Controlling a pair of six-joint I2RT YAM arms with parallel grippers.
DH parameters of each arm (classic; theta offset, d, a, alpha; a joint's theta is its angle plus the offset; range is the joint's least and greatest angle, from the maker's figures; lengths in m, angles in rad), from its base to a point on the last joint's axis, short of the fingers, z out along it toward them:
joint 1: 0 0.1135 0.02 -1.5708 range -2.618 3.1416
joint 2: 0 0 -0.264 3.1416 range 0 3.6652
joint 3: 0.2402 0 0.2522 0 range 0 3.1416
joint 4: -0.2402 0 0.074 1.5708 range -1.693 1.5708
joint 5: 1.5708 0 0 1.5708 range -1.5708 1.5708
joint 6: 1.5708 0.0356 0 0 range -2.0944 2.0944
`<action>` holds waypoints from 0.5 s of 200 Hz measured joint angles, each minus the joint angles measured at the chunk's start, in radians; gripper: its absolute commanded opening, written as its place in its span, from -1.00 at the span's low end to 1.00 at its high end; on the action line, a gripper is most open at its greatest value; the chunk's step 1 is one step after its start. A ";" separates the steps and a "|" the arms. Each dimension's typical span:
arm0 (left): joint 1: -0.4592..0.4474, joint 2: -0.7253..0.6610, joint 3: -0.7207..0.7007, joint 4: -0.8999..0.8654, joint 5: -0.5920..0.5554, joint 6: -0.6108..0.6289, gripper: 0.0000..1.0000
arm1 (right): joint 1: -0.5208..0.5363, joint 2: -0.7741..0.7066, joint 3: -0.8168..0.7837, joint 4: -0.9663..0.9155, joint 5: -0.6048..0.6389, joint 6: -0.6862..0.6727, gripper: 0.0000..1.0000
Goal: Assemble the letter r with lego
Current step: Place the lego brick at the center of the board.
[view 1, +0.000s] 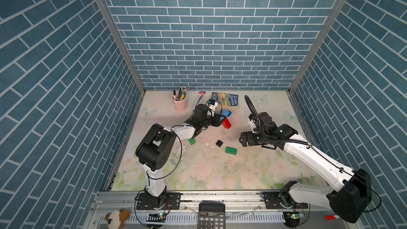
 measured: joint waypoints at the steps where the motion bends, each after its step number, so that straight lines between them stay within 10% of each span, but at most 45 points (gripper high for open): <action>1: 0.000 0.000 0.000 0.003 0.001 -0.005 -0.30 | 0.000 0.000 -0.003 0.004 -0.001 0.000 0.82; 100: -0.003 -0.001 -0.034 0.133 0.021 -0.255 -0.30 | 0.000 0.190 -0.043 0.334 -0.027 -0.142 0.77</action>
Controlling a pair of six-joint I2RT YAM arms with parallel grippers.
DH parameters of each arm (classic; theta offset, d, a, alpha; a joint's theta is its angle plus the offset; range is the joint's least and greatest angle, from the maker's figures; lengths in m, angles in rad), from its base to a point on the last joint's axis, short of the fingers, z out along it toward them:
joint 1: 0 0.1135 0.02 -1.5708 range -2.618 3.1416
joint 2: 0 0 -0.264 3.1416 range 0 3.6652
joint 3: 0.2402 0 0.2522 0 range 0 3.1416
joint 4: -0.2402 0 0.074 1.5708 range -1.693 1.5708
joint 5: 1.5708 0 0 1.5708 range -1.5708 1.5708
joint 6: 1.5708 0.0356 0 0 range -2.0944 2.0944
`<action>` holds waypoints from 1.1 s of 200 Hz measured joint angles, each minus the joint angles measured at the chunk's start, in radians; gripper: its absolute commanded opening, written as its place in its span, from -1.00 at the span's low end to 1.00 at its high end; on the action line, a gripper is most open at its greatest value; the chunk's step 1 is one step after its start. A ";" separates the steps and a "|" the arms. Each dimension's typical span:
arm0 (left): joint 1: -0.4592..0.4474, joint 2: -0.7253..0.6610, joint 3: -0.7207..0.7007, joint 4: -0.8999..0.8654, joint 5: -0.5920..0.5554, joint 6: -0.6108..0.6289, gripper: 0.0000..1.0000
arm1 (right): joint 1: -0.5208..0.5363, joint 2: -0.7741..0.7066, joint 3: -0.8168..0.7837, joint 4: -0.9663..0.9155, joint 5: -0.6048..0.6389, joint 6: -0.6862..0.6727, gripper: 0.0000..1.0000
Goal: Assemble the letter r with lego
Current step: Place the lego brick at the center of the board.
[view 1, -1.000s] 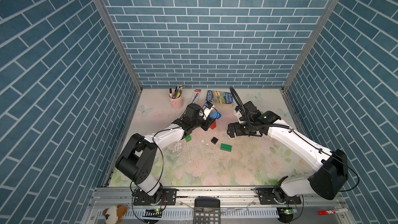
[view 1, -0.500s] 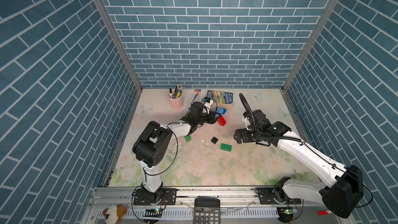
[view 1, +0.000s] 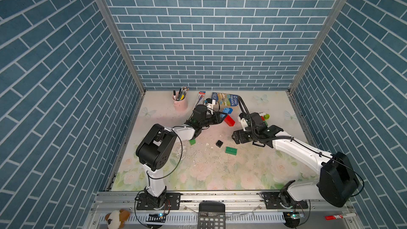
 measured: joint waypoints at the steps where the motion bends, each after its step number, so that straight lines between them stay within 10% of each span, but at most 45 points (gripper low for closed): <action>1: 0.000 0.000 0.000 0.000 0.000 -0.001 -0.30 | 0.000 0.001 0.001 0.001 0.000 -0.001 0.77; 220: -0.053 0.122 -0.304 0.514 -0.293 -0.376 -0.25 | 0.000 -0.155 0.019 -0.037 0.071 -0.010 0.77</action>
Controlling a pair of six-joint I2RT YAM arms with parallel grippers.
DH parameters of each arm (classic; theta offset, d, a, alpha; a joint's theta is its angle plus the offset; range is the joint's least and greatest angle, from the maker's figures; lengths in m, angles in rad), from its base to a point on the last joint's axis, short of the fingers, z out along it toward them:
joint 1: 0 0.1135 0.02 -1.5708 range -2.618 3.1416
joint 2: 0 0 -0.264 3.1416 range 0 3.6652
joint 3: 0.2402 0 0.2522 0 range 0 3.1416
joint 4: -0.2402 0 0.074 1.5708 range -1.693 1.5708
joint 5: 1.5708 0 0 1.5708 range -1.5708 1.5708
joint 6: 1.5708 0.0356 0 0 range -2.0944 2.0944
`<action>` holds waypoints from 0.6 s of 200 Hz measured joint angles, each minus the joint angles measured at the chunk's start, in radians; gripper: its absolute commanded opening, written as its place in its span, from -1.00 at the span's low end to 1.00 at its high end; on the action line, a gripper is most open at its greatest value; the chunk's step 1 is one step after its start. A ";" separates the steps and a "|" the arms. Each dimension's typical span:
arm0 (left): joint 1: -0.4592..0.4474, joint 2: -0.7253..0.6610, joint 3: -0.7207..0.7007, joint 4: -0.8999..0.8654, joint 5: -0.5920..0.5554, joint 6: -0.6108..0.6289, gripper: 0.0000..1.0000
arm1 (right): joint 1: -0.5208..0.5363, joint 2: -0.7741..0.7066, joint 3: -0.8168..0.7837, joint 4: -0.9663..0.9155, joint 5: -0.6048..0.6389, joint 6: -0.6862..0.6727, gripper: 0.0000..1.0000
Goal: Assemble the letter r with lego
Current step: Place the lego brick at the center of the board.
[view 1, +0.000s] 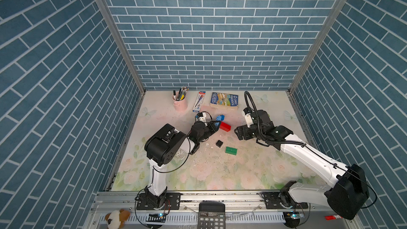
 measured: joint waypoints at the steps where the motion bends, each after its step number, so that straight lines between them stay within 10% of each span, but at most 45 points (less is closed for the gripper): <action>1: 0.000 0.001 -0.001 0.002 -0.003 0.000 -0.25 | 0.000 -0.001 0.000 0.000 0.001 0.000 0.77; 120: -0.065 0.066 0.009 0.130 -0.215 -0.095 -0.15 | 0.000 -0.092 -0.027 -0.049 0.039 0.009 0.77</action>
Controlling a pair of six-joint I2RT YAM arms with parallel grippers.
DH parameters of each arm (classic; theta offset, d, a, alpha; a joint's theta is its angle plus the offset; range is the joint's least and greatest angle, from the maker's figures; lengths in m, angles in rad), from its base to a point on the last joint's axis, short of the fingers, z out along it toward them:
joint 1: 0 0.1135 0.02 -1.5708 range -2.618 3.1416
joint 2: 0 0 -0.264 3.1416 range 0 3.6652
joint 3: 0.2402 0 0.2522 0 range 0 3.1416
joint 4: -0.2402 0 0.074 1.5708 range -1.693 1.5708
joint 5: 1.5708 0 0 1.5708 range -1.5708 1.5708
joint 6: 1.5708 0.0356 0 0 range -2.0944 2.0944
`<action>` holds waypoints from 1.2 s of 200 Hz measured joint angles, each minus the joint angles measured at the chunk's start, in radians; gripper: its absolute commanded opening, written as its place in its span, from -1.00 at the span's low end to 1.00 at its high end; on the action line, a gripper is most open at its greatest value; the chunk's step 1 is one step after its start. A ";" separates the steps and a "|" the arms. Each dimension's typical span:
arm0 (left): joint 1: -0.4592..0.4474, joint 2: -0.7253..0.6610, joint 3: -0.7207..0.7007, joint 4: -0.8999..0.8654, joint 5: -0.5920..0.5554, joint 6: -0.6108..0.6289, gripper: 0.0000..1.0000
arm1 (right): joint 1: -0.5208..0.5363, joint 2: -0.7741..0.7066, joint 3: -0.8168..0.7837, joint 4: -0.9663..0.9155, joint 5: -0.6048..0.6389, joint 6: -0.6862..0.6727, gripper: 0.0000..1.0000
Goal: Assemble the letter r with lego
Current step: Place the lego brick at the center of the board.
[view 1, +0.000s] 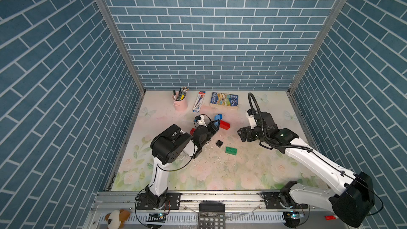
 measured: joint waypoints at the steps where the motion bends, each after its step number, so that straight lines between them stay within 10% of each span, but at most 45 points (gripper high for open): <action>1: -0.001 0.001 0.002 0.000 0.000 -0.002 -0.15 | 0.000 -0.003 0.000 -0.001 0.000 0.000 0.77; 115: -0.027 0.081 0.064 -0.005 -0.053 -0.042 -0.13 | -0.001 -0.034 -0.031 -0.032 0.022 0.017 0.77; 153: -0.029 0.085 0.084 -0.012 -0.056 -0.048 0.32 | -0.001 -0.033 -0.031 -0.033 0.023 0.017 0.79; 240: -0.031 0.087 0.082 -0.048 -0.066 -0.061 0.60 | -0.002 -0.033 -0.030 -0.049 0.023 0.017 0.83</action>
